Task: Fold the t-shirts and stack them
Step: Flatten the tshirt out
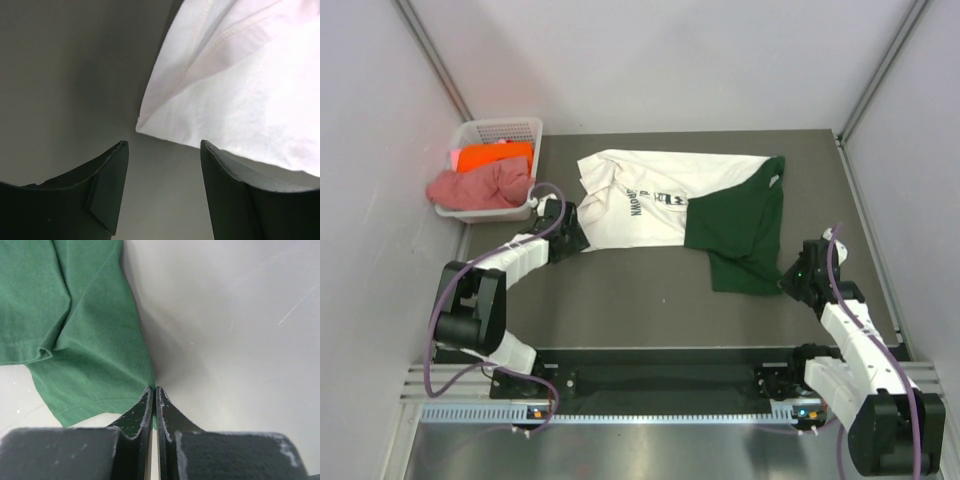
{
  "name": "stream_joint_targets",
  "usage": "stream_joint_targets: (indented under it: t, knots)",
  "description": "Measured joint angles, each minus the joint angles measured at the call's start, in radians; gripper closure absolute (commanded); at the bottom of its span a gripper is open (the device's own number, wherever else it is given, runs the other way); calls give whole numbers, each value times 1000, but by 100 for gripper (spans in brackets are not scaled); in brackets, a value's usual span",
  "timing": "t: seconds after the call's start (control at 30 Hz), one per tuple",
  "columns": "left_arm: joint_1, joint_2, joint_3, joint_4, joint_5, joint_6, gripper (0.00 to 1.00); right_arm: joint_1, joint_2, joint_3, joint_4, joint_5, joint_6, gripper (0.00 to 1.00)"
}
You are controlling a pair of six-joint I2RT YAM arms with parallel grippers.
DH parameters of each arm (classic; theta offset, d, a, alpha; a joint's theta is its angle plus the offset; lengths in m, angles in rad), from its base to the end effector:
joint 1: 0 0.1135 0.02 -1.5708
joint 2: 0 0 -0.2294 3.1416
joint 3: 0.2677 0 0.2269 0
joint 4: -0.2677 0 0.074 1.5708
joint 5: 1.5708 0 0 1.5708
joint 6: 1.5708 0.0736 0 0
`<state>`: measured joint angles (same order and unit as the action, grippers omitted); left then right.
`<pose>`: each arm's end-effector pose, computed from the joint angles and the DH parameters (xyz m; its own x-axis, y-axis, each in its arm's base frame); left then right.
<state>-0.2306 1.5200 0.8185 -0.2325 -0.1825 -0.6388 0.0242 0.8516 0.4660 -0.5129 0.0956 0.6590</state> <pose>0.2964 -0.0559 0.1295 -0.6998 -0.4380 -0.5644 -0.3706 0.8980 -0.2374 0.1860 -0.0025 0.1442 -0.5967 0.5953 -0.5381 0.5069 0.7995 0.3223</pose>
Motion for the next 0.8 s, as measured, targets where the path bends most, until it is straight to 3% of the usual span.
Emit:
stream_joint_targets:
  t: [0.37,0.47,0.53,0.8]
  knots:
    - [20,129,75,0,-48,-14,62,0,-13,0,2,-43,0,100]
    - [28,143,85,5,-45,-17,80,0,-19,0,2,-49,0,100]
    - [35,148,89,8,-38,-19,100,0,-23,0,3,-55,0,100]
    - [42,124,89,-21,14,-22,100,0,-27,56,-52,-90,-21,100]
